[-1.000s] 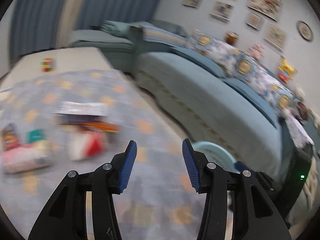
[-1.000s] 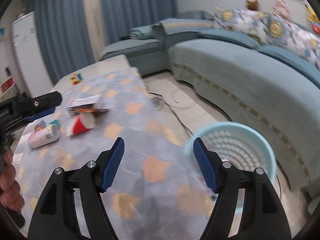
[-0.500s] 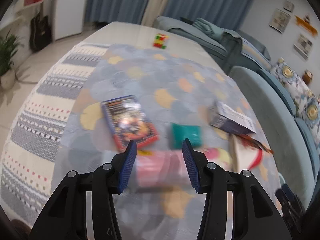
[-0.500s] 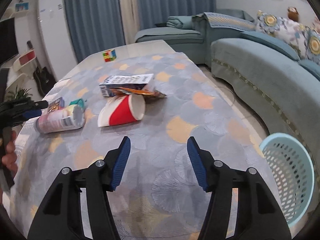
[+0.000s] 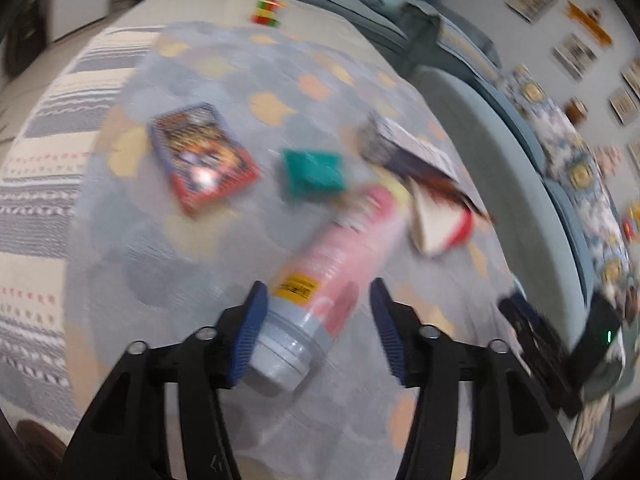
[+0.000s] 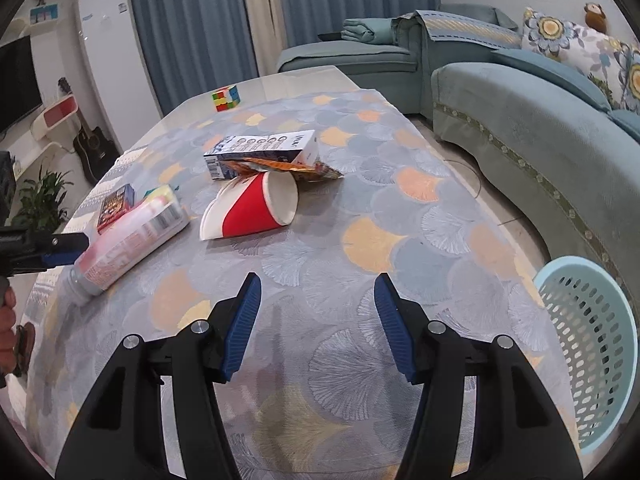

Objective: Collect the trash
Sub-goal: 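Grasp the pink spray can with the left tool while the right tool grasps the red-white paper cup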

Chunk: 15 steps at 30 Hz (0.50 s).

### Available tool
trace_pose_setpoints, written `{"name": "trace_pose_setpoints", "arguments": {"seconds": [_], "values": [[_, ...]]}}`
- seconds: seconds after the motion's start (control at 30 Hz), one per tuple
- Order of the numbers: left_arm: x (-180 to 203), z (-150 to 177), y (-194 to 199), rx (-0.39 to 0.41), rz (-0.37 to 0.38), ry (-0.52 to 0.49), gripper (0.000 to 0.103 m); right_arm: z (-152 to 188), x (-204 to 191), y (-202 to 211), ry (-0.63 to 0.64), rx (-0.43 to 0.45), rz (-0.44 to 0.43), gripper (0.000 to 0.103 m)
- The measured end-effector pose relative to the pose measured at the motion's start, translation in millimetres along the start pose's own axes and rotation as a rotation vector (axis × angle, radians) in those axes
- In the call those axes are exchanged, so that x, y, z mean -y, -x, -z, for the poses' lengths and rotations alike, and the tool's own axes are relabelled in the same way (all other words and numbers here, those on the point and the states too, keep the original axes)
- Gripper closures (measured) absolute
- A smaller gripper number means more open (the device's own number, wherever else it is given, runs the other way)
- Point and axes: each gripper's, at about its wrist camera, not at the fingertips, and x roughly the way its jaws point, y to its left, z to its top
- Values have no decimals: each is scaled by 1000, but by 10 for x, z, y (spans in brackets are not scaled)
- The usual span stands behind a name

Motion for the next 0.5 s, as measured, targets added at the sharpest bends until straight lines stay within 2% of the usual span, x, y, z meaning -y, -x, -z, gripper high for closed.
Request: {"name": "trace_pose_setpoints", "arguments": {"seconds": [0.1,0.2,0.3,0.33,0.37,0.4,0.43,0.5], "values": [[253,97,-102,-19,-25,-103,34,2,-34,16,20,-1,-16,48],[459,121,-292,-19,-119,-187,33,-37,-57,-32,27,-29,-47,47],[552,94,-483,-13,-162,-199,33,-129,-113,-107,26,-53,-79,45],[544,69,-527,-5,-178,-189,34,-179,-150,-136,31,-56,-84,42],[530,49,-576,10,-197,-175,41,-242,-202,-161,41,-54,-87,40],[529,10,-611,19,-207,-167,47,-291,-244,-182,49,-52,-87,34],[512,1,-636,29,-212,-158,48,-350,-291,-212,56,-54,-88,26],[457,10,-605,69,-183,-121,54,-464,-397,-298,67,-59,-89,24]]}}
